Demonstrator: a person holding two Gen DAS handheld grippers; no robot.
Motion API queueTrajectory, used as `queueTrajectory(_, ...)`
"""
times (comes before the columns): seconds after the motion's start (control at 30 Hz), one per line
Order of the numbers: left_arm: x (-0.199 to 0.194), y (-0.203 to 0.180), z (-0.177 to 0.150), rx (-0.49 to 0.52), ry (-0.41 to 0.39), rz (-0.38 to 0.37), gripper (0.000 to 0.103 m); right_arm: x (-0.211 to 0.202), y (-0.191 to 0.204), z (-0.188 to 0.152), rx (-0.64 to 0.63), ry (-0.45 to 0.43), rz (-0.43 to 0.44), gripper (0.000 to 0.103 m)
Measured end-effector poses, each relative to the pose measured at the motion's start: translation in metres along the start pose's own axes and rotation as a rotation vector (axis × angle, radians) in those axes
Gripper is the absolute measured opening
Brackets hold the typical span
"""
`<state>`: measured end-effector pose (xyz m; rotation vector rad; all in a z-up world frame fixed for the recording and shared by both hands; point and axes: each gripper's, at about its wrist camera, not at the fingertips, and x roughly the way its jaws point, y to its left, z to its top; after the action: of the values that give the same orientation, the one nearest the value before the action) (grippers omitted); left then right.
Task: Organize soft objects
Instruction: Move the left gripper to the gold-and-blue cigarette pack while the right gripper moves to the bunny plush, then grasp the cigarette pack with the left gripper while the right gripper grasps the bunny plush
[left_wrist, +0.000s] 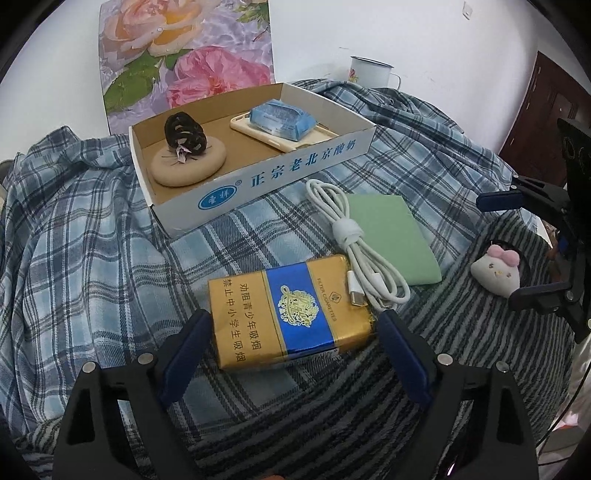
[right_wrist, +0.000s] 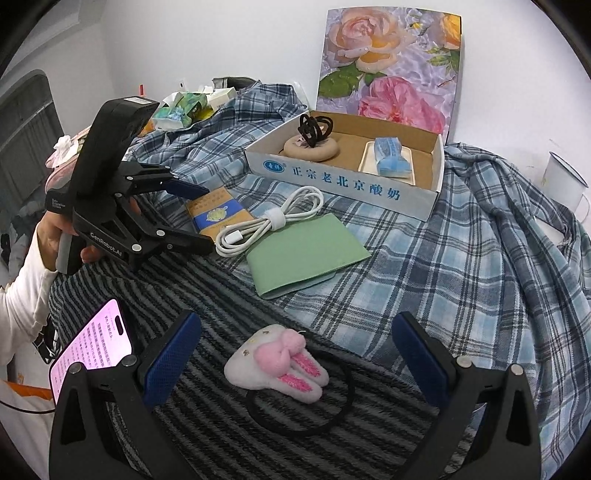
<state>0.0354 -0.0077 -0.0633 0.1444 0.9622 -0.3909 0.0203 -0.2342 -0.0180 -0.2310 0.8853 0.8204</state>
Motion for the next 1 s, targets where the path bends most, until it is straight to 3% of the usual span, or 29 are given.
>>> queueTrajectory(0.4,-0.006,0.0,-0.002,-0.01,-0.038,-0.004,0.089,0.003,0.01,-0.009,-0.056,0.068,-0.011,0.101)
queueTrajectory(0.47,-0.006,0.0,-0.002,-0.012,-0.043,-0.004,0.089,0.003,0.011,-0.012,-0.062,0.078,0.0,0.081)
queueTrajectory(0.53,-0.007,0.001,-0.002,-0.02,-0.045,0.0,0.074,0.003,0.01,-0.013,-0.063,0.082,0.008,0.074)
queueTrajectory(0.6,-0.008,0.006,-0.003,-0.045,-0.049,-0.02,0.074,0.005,0.008,-0.013,-0.052,0.089,0.004,0.071)
queueTrajectory(0.7,-0.008,0.009,-0.003,-0.06,-0.05,-0.022,0.069,0.007,0.005,-0.012,-0.042,0.098,-0.006,0.056)
queueTrajectory(0.9,-0.009,0.007,-0.003,-0.044,-0.055,-0.027,0.07,0.009,0.004,-0.011,-0.039,0.104,-0.006,0.039)
queueTrajectory(0.97,-0.008,0.005,-0.002,-0.037,-0.048,-0.031,0.085,0.008,0.003,-0.011,-0.032,0.096,-0.009,0.039)
queueTrajectory(1.0,-0.008,0.004,-0.003,-0.029,-0.05,-0.028,0.086,0.007,0.003,-0.011,-0.031,0.093,-0.006,0.039)
